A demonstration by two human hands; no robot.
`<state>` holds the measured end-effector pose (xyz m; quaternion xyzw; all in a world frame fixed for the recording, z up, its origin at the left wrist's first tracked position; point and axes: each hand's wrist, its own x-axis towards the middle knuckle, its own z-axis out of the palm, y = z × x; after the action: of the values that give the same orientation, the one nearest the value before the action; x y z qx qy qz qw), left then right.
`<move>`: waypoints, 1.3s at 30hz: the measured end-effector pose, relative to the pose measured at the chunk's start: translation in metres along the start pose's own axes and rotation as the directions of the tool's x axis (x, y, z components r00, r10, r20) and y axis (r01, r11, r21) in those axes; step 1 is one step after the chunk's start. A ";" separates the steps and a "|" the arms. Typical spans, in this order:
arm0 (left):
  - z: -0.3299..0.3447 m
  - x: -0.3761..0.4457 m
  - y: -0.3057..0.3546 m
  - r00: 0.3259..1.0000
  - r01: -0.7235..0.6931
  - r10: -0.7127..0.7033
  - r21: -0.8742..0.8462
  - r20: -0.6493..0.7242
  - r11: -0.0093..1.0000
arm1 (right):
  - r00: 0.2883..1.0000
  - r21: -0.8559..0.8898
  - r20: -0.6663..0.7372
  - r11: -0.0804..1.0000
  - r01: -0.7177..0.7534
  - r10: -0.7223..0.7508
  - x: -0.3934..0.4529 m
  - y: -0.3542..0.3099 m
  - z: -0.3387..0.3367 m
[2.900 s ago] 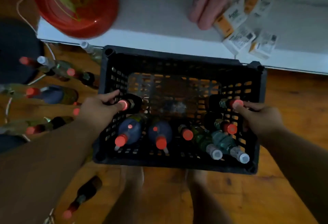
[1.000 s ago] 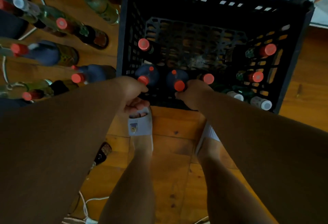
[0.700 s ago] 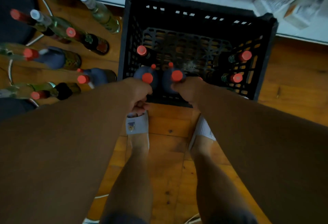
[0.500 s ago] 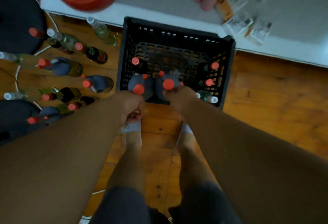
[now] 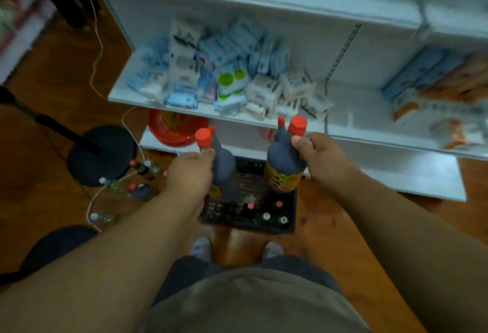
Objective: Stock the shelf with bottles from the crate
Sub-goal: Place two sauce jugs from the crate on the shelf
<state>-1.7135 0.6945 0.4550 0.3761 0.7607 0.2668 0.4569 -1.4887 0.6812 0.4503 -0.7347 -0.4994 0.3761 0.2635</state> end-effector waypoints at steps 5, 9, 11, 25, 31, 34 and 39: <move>-0.008 -0.043 0.097 0.982 -0.183 0.181 -0.042 -0.054 0.982 | 0.968 0.059 -0.160 0.977 0.204 -0.193 -0.008 -0.060 -0.078; -0.019 -0.074 0.163 0.983 -0.182 0.149 -0.452 -0.108 0.873 | 0.917 0.130 -0.274 0.933 0.335 -0.291 -0.018 -0.100 -0.130; -0.026 -0.094 0.192 0.987 -0.146 0.155 -0.567 -0.033 0.811 | 0.899 0.203 -0.299 0.899 0.388 -0.321 -0.023 -0.122 -0.154; -0.045 -0.179 0.282 0.936 -0.111 0.269 -0.537 0.225 0.836 | 0.893 0.705 -0.252 0.562 0.433 -0.372 -0.039 -0.181 -0.258; -0.034 -0.167 0.279 0.926 -0.059 0.237 -0.507 0.293 0.860 | 0.916 0.714 -0.243 0.580 0.392 -0.321 -0.036 -0.172 -0.249; -0.024 -0.156 0.274 0.924 -0.029 0.200 -0.462 0.327 0.886 | 0.915 0.667 -0.259 0.628 0.402 -0.311 -0.032 -0.161 -0.242; -0.003 -0.141 0.271 0.919 0.008 0.185 -0.484 0.348 0.875 | 0.916 0.641 -0.317 0.656 0.398 -0.247 -0.022 -0.141 -0.230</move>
<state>-1.5854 0.7353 0.7291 0.3319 0.5487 0.3877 0.6621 -1.3815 0.7086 0.6969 -0.5146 -0.4149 0.4057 0.6312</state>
